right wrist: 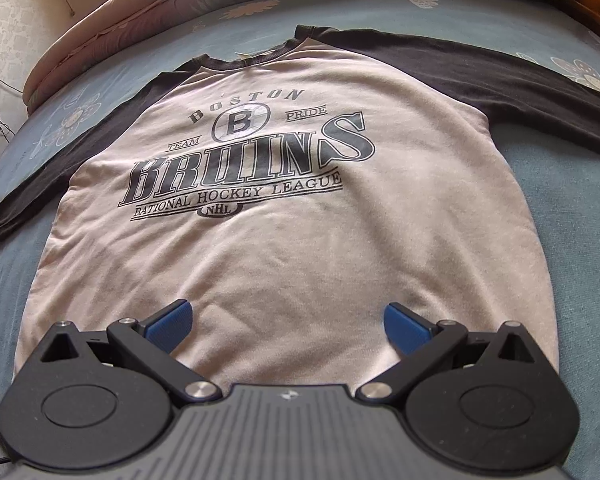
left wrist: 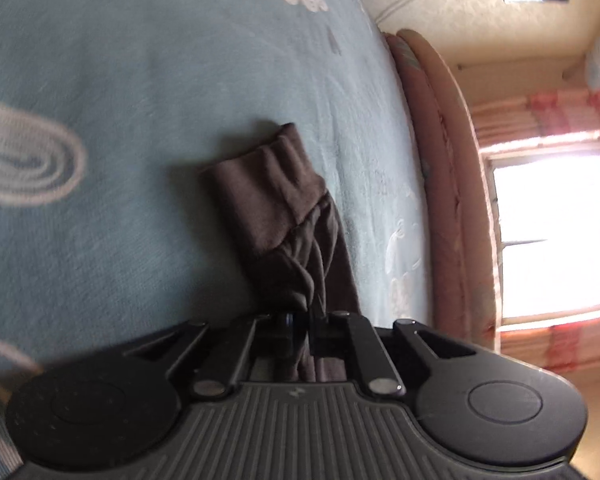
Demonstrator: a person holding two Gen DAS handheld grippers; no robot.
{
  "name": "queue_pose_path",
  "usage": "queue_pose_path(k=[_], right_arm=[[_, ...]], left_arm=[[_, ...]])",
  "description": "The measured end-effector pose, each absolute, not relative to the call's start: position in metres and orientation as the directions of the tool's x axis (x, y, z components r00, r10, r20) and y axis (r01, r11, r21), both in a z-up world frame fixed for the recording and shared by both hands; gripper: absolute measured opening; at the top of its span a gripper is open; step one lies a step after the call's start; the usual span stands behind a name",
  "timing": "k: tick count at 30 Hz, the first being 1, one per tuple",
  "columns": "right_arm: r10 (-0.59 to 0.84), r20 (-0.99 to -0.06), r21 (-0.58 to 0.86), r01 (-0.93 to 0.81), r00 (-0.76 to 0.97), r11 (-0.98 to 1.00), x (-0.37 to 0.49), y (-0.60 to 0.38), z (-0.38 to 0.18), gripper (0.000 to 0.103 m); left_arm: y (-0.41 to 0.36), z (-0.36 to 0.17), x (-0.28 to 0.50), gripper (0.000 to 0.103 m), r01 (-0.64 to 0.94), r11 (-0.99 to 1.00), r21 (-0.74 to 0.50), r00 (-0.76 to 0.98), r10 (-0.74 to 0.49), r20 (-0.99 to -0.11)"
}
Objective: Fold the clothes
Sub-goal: 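Lift the black sleeve cuff off the bedspread with the left tool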
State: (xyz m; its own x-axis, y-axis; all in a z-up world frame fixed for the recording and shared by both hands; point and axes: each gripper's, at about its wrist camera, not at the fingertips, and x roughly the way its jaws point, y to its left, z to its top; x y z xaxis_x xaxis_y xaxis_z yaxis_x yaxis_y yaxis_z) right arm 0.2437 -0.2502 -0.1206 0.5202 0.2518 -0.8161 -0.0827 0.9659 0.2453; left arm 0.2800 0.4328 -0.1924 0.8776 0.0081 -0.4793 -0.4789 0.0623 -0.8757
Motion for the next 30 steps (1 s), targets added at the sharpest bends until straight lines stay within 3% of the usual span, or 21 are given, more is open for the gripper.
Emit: queue_pose_path(k=[7,30], right_arm=[[0.236,-0.822,0.22,-0.093,0.518,0.971,0.244,-0.246,-0.122,0.103],[0.214,-0.825,0.19,-0.101,0.522,0.977,0.241,-0.241,-0.123,0.103]], left_arm=[[0.437,-0.203,0.267,0.012,-0.465,0.027,-0.885,0.884,-0.036,-0.466],[0.441,-0.19,0.298,0.008,-0.531,0.149,-0.834,0.845,0.017,-0.534]])
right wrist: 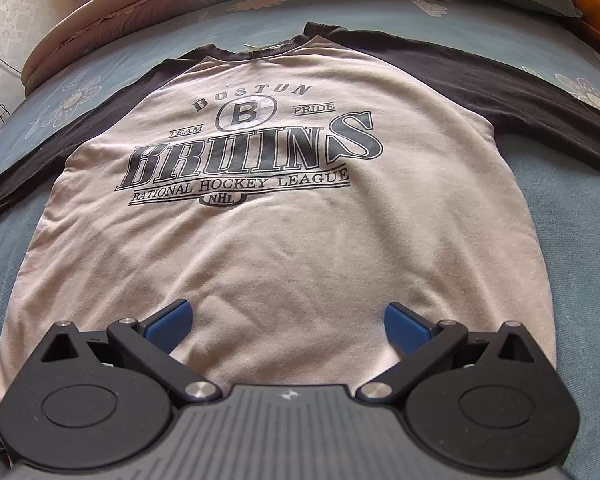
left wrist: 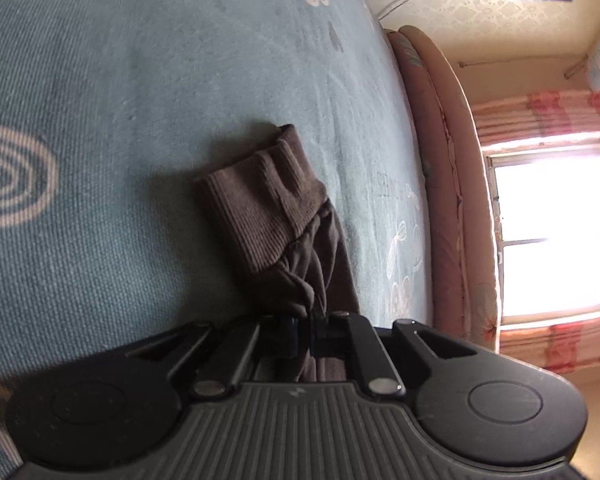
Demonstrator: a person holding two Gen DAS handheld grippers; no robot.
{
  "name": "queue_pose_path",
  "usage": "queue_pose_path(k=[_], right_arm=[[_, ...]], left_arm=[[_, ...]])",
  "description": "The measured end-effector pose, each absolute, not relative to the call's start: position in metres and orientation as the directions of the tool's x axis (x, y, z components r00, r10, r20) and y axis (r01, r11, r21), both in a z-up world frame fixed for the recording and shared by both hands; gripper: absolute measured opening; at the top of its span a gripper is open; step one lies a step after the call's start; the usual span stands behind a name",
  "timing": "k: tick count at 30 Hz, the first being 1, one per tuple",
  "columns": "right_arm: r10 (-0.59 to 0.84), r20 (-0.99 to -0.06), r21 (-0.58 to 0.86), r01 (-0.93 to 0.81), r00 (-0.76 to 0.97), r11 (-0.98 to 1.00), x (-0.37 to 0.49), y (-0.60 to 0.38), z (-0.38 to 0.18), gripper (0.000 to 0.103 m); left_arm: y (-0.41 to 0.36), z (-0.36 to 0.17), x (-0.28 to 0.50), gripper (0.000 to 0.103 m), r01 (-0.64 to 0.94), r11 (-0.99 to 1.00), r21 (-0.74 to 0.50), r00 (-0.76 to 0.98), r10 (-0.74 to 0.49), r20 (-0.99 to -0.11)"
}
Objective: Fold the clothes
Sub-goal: 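Lift the black sleeve cuff off the bedspread with the left tool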
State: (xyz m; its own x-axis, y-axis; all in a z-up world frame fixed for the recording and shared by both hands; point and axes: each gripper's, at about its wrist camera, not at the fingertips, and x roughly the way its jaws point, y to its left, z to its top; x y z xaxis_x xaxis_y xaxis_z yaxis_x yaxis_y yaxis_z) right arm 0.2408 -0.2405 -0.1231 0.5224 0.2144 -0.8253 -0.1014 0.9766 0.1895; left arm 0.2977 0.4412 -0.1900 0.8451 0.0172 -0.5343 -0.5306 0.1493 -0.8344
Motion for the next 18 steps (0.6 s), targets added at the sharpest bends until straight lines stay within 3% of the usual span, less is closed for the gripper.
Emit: queue_pose_path(k=[3,18], right_arm=[[0.222,-0.824,0.199,-0.1,0.522,0.975,0.24,-0.243,-0.122,0.103],[0.317,-0.786,0.268,-0.171,0.53,0.948,0.23,-0.244,-0.107,0.103]], left_arm=[[0.437,-0.178,0.301,0.003,-0.542,0.214,-0.813,0.835,0.025,-0.55],[0.399,-0.089,0.326,0.003,-0.378,0.397,-0.836,0.898,-0.062,-0.436]])
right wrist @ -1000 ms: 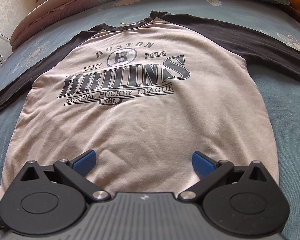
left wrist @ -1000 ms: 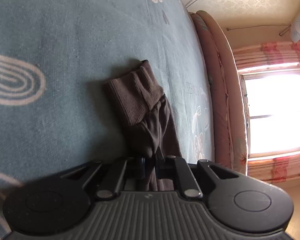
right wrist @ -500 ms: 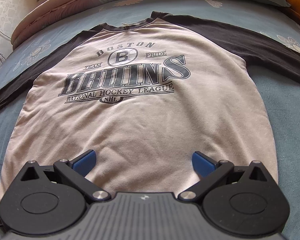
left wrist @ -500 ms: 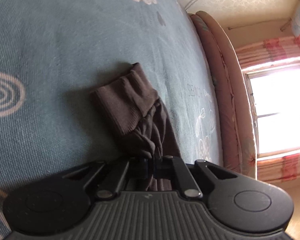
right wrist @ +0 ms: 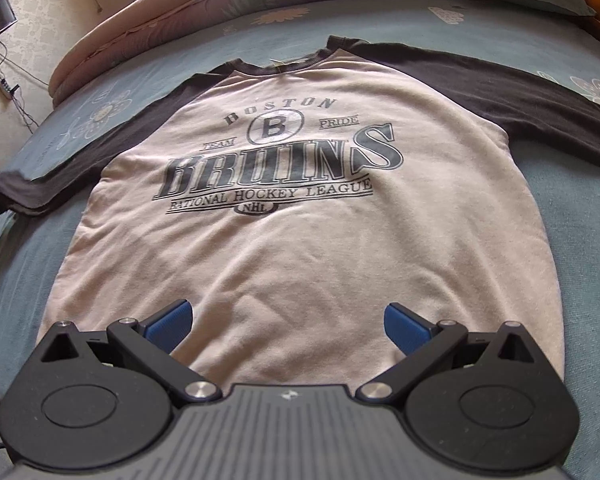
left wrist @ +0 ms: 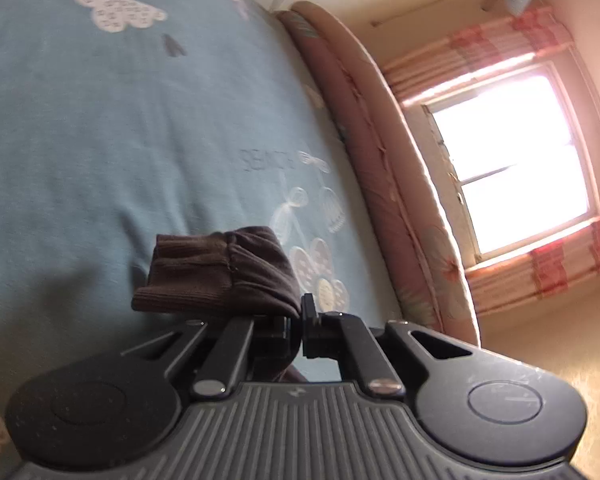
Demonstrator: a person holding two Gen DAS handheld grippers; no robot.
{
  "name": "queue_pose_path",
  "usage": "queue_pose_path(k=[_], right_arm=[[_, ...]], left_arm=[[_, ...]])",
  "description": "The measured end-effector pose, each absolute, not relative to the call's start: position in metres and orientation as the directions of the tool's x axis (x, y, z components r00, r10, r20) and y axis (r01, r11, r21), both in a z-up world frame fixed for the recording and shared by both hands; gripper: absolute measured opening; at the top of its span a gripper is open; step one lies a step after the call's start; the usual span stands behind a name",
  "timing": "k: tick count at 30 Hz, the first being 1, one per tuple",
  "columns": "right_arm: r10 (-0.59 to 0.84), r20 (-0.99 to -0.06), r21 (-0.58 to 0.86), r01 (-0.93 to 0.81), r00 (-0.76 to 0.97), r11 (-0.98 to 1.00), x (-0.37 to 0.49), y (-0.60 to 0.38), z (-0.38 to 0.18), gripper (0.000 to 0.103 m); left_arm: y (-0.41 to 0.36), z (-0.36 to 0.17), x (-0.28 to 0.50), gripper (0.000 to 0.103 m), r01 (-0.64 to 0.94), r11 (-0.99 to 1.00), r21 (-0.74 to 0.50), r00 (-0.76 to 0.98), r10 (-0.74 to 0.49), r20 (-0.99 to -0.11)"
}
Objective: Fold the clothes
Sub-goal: 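Lift the black sleeve cuff off the bedspread with the left tool, then carry the held sleeve across the shirt body with the left tool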
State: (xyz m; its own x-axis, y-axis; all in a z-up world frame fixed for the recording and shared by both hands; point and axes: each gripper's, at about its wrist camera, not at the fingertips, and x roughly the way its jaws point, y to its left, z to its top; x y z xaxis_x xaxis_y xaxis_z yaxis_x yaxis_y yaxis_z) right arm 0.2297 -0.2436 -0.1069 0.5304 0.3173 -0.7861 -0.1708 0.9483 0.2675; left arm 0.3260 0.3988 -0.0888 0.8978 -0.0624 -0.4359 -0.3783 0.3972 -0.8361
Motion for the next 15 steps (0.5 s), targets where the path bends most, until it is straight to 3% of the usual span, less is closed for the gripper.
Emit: queue_pose_path(k=[15], right_arm=[[0.388,-0.76,0.242,-0.327,0.522,0.914,0.209,-0.241,-0.084,0.103]], left_arm=[[0.271,-0.019,0.375,0.003,-0.203,0.593,-0.779,0.863,-0.267,-0.428]])
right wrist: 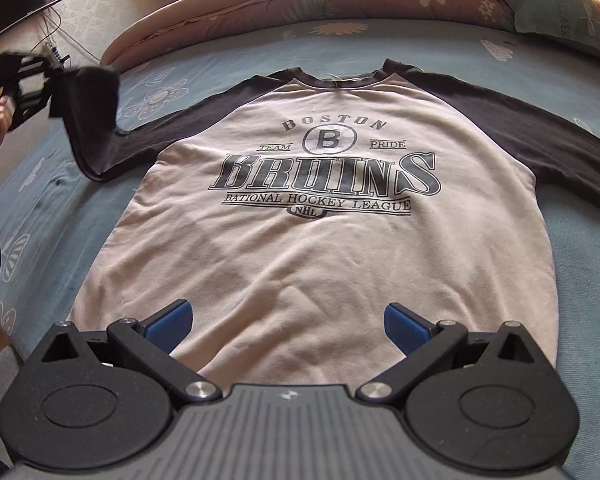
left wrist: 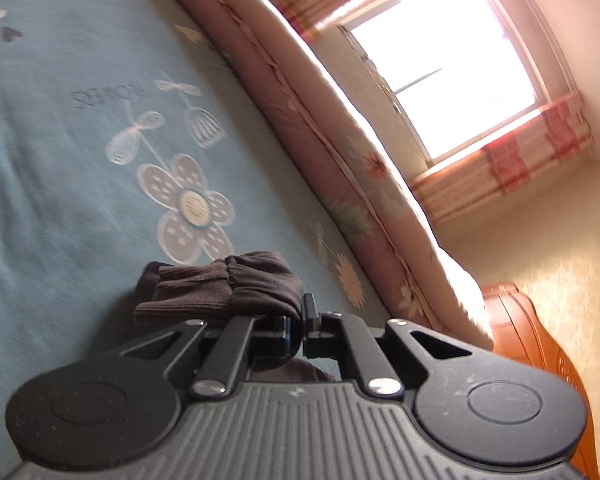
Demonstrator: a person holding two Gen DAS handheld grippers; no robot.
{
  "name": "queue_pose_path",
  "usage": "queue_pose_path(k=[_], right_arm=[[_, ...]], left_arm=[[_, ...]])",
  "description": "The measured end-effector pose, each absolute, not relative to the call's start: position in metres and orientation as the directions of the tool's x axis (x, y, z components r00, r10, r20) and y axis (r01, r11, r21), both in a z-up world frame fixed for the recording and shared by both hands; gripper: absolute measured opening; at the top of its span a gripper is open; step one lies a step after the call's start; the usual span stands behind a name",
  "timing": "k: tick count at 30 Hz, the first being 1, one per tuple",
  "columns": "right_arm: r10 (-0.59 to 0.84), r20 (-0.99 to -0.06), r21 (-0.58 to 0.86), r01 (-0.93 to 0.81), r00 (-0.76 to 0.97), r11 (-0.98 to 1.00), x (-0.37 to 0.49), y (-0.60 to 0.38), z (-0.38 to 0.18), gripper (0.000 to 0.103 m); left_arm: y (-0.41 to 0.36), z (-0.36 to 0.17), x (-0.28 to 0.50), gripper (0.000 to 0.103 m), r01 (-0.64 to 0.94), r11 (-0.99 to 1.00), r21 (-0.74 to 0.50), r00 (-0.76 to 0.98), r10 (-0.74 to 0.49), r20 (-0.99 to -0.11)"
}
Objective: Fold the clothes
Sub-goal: 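Carry the held sleeve across the shirt body with the left tool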
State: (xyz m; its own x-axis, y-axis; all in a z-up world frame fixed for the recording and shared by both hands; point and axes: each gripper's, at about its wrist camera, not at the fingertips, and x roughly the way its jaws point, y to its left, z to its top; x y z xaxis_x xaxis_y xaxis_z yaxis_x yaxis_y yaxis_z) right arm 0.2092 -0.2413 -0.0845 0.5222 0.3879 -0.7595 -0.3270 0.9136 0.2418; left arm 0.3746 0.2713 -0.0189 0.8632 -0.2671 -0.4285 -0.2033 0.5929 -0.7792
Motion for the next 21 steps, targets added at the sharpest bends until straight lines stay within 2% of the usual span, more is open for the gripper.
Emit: queue_pose_path(k=[21], right_arm=[[0.443,-0.71,0.338,-0.287,0.547,0.896,0.196,-0.298,-0.092,0.103]], left_arm=[[0.096,0.034,0.419,0.003,-0.039,0.658,-0.752,0.797,-0.433,-0.42]])
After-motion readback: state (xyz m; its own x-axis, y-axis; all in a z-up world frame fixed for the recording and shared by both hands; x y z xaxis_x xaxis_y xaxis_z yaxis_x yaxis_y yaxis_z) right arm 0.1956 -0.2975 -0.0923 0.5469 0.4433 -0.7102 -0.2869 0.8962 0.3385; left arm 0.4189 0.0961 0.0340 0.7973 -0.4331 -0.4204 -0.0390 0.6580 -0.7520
